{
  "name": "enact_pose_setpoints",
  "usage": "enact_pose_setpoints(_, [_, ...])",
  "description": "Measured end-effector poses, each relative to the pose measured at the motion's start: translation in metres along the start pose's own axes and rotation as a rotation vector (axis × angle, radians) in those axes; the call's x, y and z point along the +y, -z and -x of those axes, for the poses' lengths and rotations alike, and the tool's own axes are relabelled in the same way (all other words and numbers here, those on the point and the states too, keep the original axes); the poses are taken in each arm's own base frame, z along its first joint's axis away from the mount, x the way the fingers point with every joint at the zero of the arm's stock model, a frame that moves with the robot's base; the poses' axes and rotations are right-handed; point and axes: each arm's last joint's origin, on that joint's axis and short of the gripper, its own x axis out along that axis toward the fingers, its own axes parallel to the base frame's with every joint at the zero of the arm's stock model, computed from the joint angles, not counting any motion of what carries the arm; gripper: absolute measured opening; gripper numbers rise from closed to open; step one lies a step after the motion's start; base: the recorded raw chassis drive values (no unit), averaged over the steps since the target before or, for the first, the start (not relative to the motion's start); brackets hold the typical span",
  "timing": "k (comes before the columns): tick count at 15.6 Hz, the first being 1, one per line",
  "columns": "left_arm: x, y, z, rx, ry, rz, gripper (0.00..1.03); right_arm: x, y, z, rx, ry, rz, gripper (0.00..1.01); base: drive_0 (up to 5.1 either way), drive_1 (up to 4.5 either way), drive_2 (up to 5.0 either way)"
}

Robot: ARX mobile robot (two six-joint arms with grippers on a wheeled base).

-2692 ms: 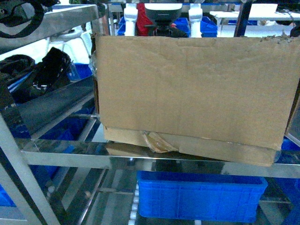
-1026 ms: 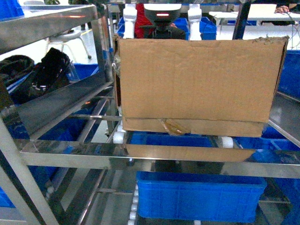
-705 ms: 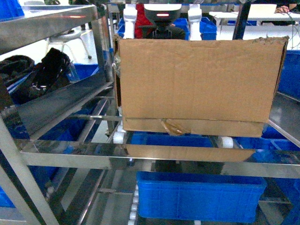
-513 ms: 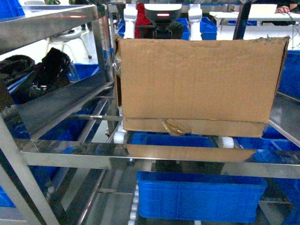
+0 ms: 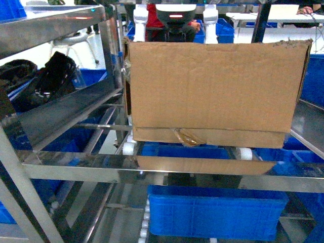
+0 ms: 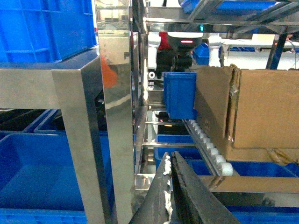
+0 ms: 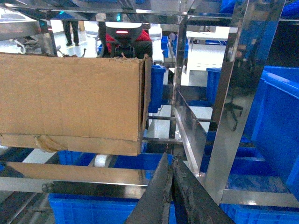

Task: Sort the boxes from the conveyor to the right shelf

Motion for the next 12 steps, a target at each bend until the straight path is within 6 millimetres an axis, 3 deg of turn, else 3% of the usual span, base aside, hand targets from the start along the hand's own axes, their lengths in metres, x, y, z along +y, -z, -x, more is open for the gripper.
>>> enact_pose_setpoints(4, [0.0, 0.0, 0.007, 0.002, 0.0, 0.0, 0.02, 0.0, 0.001, 0.007, 0.009, 0.0, 0.0, 0.02, 0.0, 0.0, 0.0])
enact_pose_setpoints(5, [0.0, 0.004, 0.019, 0.013, 0.0, 0.0, 0.02, 0.0, 0.004, 0.017, 0.02, 0.002, 0.0, 0.02, 0.0, 0.0, 0.0])
enact_pose_setpoints(10, [0.0, 0.004, 0.019, 0.017, 0.0, -0.001, 0.02, 0.0, 0.003, 0.017, 0.01, 0.002, 0.0, 0.02, 0.0, 0.0, 0.0])
enact_pose_setpoints(12, [0.0, 0.004, 0.019, 0.017, 0.0, 0.0, 0.07, 0.0, 0.003, 0.017, 0.01, 0.002, 0.001, 0.07, 0.0, 0.0, 0.0])
